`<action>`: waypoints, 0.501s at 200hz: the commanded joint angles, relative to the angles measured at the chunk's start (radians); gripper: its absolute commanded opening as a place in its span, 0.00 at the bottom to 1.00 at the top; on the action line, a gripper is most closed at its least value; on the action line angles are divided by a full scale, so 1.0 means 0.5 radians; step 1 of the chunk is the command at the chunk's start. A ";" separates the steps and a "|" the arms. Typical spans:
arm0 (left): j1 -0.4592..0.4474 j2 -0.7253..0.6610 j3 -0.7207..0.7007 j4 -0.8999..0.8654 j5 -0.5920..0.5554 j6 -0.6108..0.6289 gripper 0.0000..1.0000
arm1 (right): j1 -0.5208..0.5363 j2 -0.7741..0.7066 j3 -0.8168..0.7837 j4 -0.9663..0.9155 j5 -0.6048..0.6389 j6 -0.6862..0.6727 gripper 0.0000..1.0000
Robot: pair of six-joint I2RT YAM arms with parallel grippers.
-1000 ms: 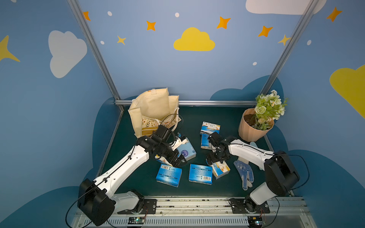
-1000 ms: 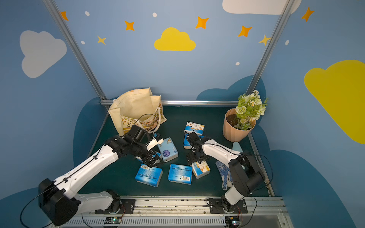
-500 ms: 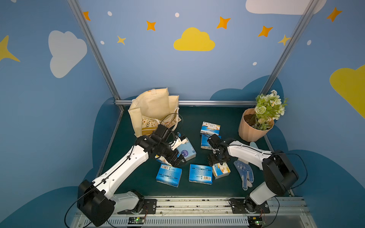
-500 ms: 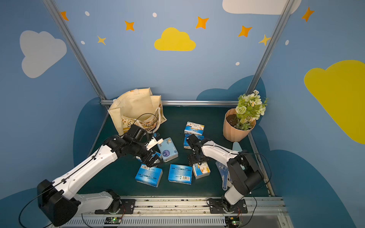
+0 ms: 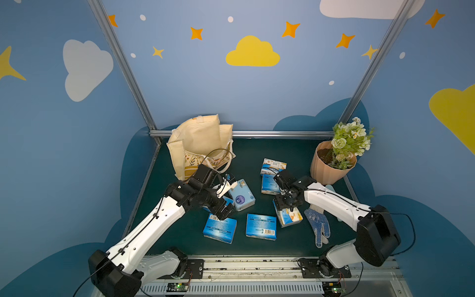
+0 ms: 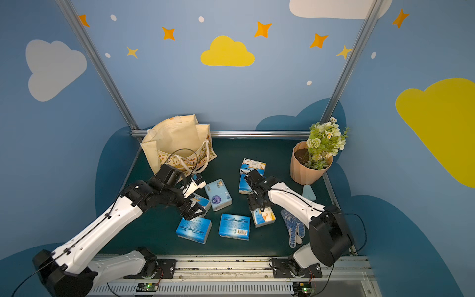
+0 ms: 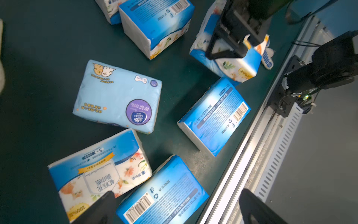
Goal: Put tissues into the canvas bag
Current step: Pick up the pack of facial tissues from the center of the board.
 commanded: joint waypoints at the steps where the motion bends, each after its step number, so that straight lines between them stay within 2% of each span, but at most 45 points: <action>1: 0.086 -0.110 -0.060 -0.054 -0.175 -0.011 1.00 | -0.008 -0.100 0.299 -0.227 -0.019 -0.028 0.66; 26: 0.257 -0.195 -0.021 -0.023 -0.092 -0.089 1.00 | -0.009 -0.092 0.636 -0.335 -0.099 -0.093 0.66; 47: 0.312 -0.219 0.072 -0.039 -0.072 -0.129 1.00 | -0.008 -0.045 0.929 -0.355 -0.187 -0.174 0.66; 100: 0.569 -0.253 0.074 0.008 0.079 -0.236 1.00 | 0.028 0.343 1.747 -0.281 -0.413 -0.336 0.67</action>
